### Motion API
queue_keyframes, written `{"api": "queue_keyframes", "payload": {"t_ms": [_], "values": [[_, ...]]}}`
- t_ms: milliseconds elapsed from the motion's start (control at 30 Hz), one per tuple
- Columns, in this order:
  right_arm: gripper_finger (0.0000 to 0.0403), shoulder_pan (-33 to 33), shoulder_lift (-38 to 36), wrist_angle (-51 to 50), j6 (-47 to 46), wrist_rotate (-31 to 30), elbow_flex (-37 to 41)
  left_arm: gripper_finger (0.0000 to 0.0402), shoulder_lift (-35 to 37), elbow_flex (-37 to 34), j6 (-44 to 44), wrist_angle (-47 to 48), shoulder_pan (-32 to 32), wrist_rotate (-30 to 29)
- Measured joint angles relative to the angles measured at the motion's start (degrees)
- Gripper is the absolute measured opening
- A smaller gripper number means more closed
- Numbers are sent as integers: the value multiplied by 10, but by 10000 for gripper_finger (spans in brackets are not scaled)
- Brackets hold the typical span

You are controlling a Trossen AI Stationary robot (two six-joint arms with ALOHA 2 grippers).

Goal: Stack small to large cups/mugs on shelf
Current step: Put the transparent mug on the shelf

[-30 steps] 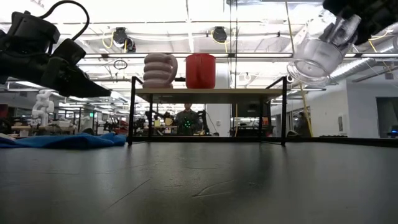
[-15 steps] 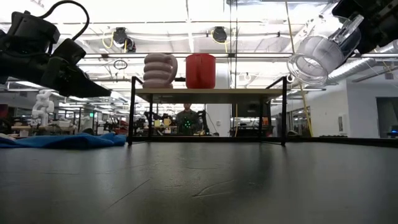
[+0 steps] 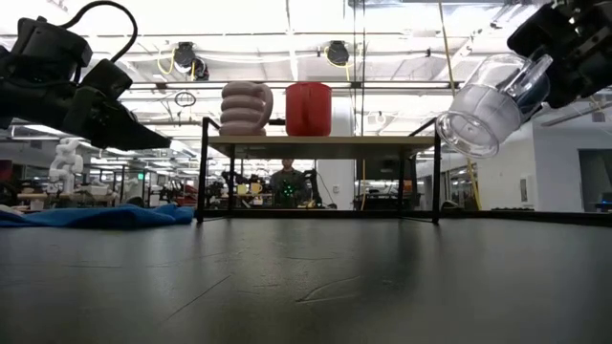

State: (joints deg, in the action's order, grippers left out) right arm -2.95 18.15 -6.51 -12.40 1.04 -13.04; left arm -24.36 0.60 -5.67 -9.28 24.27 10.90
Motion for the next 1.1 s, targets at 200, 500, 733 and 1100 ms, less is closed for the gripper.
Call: {"api": "queue_keyframes", "payload": {"t_ms": [200, 500, 733, 1100], "values": [[0, 0, 0, 20, 0, 0, 18, 31, 0, 0, 0, 0, 0, 0], [0, 0, 0, 19, 3, 0, 18, 31, 0, 0, 0, 0, 0, 0], [0, 0, 0, 19, 5, 0, 18, 31, 0, 0, -2, 1, 0, 0], [0, 0, 0, 15, 6, 0, 18, 31, 0, 0, -2, 1, 0, 0]]}}
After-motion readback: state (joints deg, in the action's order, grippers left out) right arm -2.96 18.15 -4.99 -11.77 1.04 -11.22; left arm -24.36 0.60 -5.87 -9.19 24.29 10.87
